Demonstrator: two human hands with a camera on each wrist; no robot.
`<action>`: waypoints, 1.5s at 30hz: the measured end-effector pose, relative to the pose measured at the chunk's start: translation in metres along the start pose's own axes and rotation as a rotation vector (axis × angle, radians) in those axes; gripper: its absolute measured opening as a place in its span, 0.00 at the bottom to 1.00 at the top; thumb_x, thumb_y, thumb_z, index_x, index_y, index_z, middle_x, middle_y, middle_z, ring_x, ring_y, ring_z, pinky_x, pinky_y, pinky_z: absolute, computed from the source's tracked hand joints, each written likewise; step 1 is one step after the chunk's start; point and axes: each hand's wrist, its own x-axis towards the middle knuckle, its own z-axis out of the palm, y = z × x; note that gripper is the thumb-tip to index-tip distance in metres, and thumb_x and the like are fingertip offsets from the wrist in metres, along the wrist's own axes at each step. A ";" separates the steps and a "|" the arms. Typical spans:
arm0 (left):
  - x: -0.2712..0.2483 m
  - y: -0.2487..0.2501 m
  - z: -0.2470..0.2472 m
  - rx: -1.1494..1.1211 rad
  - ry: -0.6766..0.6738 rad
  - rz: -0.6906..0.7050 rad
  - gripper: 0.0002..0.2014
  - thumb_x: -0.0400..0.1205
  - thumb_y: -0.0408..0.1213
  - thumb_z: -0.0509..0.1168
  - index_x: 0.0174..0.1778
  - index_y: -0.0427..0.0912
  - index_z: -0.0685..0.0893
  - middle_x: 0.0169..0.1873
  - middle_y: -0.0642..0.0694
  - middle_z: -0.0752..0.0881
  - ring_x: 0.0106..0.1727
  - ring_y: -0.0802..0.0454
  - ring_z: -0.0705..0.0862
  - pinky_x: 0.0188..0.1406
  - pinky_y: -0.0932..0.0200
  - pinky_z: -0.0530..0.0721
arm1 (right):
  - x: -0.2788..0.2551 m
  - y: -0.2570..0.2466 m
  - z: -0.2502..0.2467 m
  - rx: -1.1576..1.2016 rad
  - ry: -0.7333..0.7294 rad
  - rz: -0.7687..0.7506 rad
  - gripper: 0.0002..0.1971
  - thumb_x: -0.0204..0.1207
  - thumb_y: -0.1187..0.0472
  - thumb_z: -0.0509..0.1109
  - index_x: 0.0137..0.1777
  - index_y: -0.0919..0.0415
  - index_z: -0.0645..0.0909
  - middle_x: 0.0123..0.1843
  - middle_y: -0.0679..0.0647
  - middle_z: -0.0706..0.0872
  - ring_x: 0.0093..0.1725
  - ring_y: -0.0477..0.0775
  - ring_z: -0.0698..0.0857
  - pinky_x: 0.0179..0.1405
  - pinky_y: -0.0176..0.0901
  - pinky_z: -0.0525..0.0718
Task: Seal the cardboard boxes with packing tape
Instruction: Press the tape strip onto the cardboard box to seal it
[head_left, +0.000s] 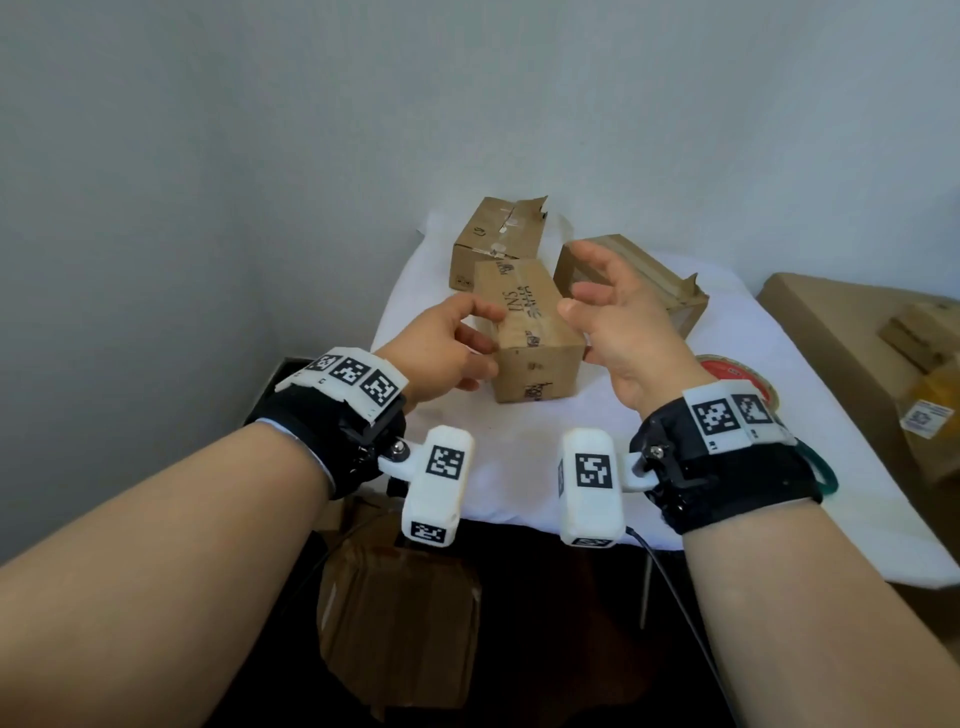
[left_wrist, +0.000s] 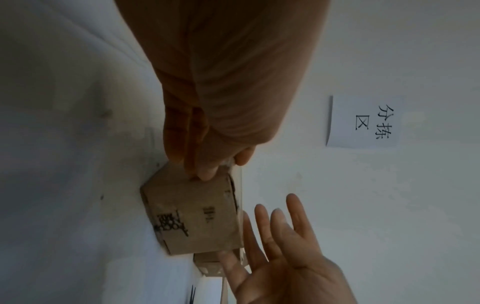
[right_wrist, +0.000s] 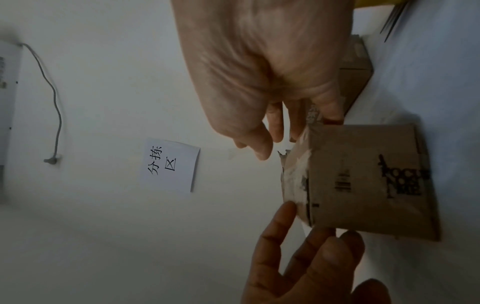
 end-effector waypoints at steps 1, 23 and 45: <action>-0.001 0.001 0.002 -0.007 -0.010 0.013 0.26 0.77 0.20 0.72 0.67 0.48 0.81 0.44 0.47 0.84 0.43 0.52 0.85 0.41 0.60 0.88 | 0.001 0.001 -0.002 -0.004 0.010 -0.001 0.30 0.84 0.67 0.69 0.78 0.35 0.74 0.66 0.48 0.79 0.69 0.48 0.80 0.72 0.62 0.82; 0.011 0.005 0.026 0.386 0.112 0.178 0.24 0.70 0.46 0.82 0.56 0.50 0.78 0.55 0.49 0.76 0.49 0.54 0.80 0.51 0.58 0.80 | -0.001 0.011 -0.020 0.011 0.010 0.017 0.30 0.83 0.69 0.70 0.78 0.38 0.75 0.66 0.52 0.81 0.65 0.48 0.82 0.54 0.42 0.82; 0.022 0.018 0.070 0.625 0.299 0.169 0.29 0.69 0.52 0.79 0.63 0.50 0.78 0.65 0.46 0.73 0.70 0.43 0.68 0.71 0.45 0.70 | -0.009 0.017 -0.056 0.315 0.130 0.188 0.12 0.82 0.67 0.73 0.59 0.51 0.87 0.55 0.48 0.87 0.56 0.47 0.84 0.59 0.51 0.87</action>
